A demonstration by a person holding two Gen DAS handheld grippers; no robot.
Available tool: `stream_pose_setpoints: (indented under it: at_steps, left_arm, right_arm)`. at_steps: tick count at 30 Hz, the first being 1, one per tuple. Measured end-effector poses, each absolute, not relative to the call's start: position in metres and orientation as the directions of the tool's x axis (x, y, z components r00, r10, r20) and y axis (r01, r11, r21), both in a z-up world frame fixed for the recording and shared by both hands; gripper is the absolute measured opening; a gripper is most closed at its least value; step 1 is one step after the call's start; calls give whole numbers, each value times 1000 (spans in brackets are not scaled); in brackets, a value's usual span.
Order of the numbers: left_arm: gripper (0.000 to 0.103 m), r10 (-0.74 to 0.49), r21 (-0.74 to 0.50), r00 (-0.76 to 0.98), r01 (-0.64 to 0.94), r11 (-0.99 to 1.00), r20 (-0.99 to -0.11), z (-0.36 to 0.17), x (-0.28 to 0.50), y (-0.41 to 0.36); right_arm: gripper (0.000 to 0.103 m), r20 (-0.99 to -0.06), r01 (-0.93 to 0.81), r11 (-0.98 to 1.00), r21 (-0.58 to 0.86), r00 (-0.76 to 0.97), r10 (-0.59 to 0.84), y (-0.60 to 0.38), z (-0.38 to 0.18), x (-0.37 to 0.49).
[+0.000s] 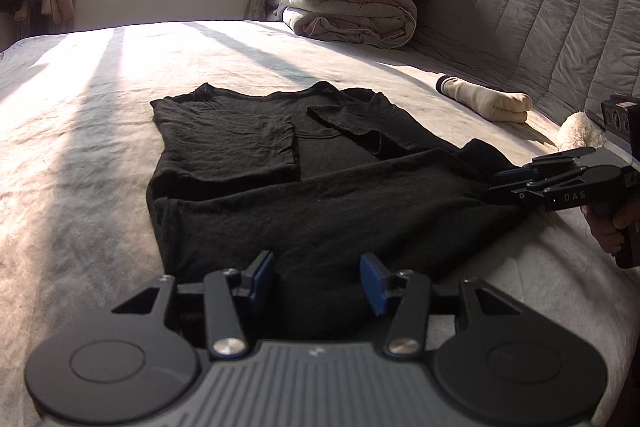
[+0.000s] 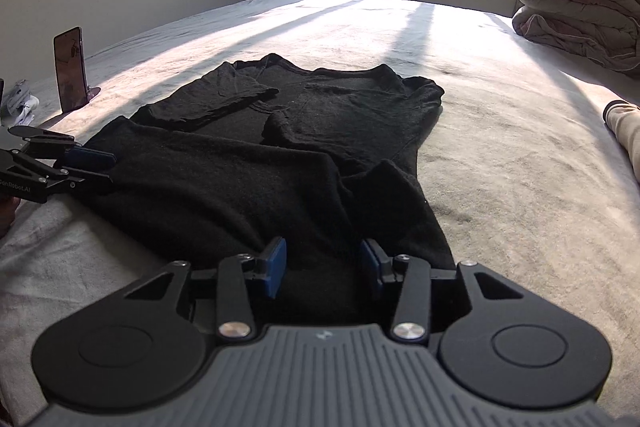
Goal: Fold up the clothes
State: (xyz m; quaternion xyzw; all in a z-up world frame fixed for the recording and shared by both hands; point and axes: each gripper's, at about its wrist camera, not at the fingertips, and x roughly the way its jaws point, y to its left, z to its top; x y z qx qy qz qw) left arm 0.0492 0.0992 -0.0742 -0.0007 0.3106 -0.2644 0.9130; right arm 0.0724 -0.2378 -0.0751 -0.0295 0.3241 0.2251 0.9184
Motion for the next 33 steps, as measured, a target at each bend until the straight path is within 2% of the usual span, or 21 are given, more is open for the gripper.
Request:
stream_pose_setpoints:
  at_steps: [8,10,13,15,17,22,24,27,30,33]
  left_arm:
    - [51,-444,-178,743,414,893,-501,-58,64,114]
    - [51,-426,-177,751,393,902,-505,-60,70,116]
    - [51,-394,-173,763,358,918,-513,-63,77,119]
    - [51,-386,-169,762,350,921,-520,-66,79,120]
    - [51,-378,-166,761,344,924,-527,-68,81,121]
    - [51,-363,-152,751,338,929,-551,-74,85,120]
    - [51,-357,-144,749,337,930,-558,-75,86,118]
    - [52,-349,-128,749,338,932,-563,-76,86,116]
    - [53,-341,-112,749,340,934,-569,-77,87,114]
    - [53,-334,-97,757,341,935,-561,-74,86,111]
  right_arm:
    - [45,-499,-371,928,47,796,343,-239,-54,80]
    - [36,-504,-332,943,13,813,293,-238,-57,89]
    - [36,-515,-266,964,-12,828,222,-240,-65,100]
    - [36,-531,-252,967,35,815,231,-247,-68,106]
    - [6,-541,-252,960,125,794,278,-255,-68,110]
    - [6,-516,-146,862,485,748,417,-296,-71,124]
    - [6,-517,-69,823,564,748,417,-313,-79,131]
    - [6,-535,-46,835,548,748,393,-317,-91,135]
    - [5,-526,-88,884,458,775,350,-302,-93,127]
    - [20,-525,-110,898,426,778,344,-297,-83,123]
